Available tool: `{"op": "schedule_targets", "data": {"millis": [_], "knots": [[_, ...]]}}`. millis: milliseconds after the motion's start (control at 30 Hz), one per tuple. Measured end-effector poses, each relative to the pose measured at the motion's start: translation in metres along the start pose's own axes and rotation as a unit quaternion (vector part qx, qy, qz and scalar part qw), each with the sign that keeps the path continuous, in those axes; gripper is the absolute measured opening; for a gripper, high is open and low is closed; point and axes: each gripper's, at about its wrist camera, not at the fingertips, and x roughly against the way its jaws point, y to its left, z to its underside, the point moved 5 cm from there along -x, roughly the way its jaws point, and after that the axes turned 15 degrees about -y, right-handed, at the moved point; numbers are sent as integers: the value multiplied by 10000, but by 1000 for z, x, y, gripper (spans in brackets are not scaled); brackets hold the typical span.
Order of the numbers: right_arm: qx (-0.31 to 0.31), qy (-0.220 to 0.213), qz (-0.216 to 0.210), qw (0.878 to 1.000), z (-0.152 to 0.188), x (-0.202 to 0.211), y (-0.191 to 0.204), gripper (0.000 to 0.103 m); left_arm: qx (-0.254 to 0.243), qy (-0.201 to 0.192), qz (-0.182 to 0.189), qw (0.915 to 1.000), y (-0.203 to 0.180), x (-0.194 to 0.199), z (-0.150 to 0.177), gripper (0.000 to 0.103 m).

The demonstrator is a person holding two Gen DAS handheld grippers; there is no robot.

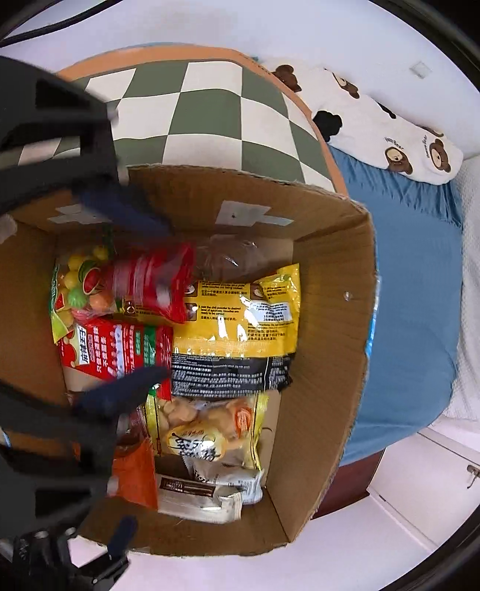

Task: Organize snacks
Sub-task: 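Carry both packets into the cardboard box and open both tools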

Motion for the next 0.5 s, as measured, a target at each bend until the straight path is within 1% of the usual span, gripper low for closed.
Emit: {"op": "schedule_targets", "data": {"millis": [33,167,333,500], "knots": [[25,-11,82,10000,0,0,-1,97,-8,-11,4,10000,-1,0,1,90],[144,-79,170,9997,-1,4,1,97,27,-164,-18,9999,-4,6,4,91],[327,-358,327,9983,-3,17,5,97,89,-447,85,9989,-11,30,9,92],[416,-630,372,9965,2,34,9,97,78,-733,29,9973,-16,55,23,93]]}}
